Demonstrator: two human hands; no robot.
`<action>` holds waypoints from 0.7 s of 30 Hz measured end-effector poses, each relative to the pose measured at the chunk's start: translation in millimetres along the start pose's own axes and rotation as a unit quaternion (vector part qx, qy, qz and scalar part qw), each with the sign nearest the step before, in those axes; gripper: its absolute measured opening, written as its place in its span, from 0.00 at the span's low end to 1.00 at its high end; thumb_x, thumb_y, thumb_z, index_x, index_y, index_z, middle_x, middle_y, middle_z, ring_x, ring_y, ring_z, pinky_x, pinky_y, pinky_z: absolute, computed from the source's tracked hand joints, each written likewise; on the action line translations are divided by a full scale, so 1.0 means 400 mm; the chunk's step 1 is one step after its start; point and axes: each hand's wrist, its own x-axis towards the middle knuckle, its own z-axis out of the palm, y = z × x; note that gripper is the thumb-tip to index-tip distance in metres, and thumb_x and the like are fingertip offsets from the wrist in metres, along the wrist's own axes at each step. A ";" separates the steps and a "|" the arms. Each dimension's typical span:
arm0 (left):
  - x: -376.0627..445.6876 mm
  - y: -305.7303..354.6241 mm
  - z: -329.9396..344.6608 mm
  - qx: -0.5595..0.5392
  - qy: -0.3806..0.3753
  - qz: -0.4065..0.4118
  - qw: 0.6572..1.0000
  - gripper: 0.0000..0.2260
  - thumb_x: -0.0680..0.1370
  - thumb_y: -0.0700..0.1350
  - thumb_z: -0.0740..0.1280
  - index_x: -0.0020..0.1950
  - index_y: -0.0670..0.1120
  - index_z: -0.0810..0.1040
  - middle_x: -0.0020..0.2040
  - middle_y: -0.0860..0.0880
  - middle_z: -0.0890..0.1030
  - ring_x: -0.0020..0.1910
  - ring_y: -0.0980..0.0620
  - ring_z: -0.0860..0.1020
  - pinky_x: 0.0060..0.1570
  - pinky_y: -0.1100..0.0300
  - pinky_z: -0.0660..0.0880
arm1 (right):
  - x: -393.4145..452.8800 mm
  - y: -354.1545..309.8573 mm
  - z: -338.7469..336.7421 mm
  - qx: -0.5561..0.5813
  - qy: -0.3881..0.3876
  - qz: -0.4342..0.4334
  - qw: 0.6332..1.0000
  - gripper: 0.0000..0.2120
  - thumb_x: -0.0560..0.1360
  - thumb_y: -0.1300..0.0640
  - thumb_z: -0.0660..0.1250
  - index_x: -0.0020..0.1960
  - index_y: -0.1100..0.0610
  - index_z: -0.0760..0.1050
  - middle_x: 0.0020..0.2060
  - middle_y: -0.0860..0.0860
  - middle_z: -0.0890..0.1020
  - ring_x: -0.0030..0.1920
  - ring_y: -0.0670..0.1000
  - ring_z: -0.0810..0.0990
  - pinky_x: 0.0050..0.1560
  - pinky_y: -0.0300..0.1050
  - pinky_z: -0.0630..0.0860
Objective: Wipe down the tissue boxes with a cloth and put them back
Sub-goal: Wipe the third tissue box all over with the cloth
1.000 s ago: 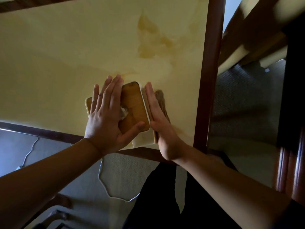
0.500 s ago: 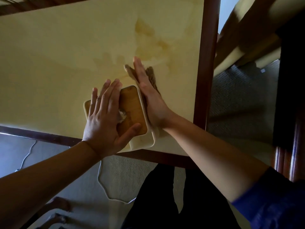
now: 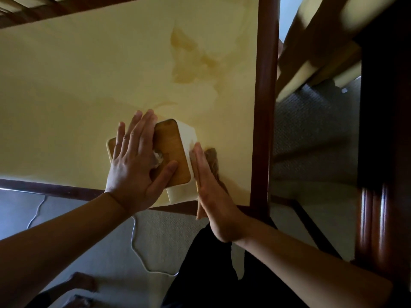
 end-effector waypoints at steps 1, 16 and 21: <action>-0.003 -0.002 -0.001 0.001 -0.001 0.009 1.000 0.38 0.81 0.61 0.58 0.83 0.38 0.56 0.83 0.41 0.60 0.84 0.44 0.53 0.81 0.38 0.47 | -0.021 0.000 0.007 -0.008 -0.002 -0.004 1.000 0.43 0.81 0.27 0.48 0.86 0.47 0.36 0.85 0.42 0.41 0.85 0.50 0.41 0.82 0.69 0.49; -0.003 -0.006 0.004 -0.006 0.010 0.021 1.000 0.36 0.83 0.61 0.54 0.82 0.37 0.58 0.82 0.41 0.62 0.83 0.42 0.54 0.80 0.34 0.50 | 0.256 -0.081 -0.047 -0.071 0.071 -0.055 0.993 0.49 0.77 0.21 0.45 0.85 0.50 0.37 0.86 0.48 0.43 0.85 0.48 0.44 0.83 0.65 0.52; -0.004 -0.003 0.005 -0.004 0.010 0.018 1.000 0.37 0.83 0.64 0.51 0.82 0.37 0.58 0.82 0.40 0.62 0.83 0.42 0.54 0.80 0.35 0.49 | 0.188 -0.050 -0.032 -0.104 0.077 -0.107 0.986 0.47 0.79 0.24 0.43 0.86 0.54 0.44 0.86 0.52 0.44 0.85 0.50 0.41 0.83 0.67 0.47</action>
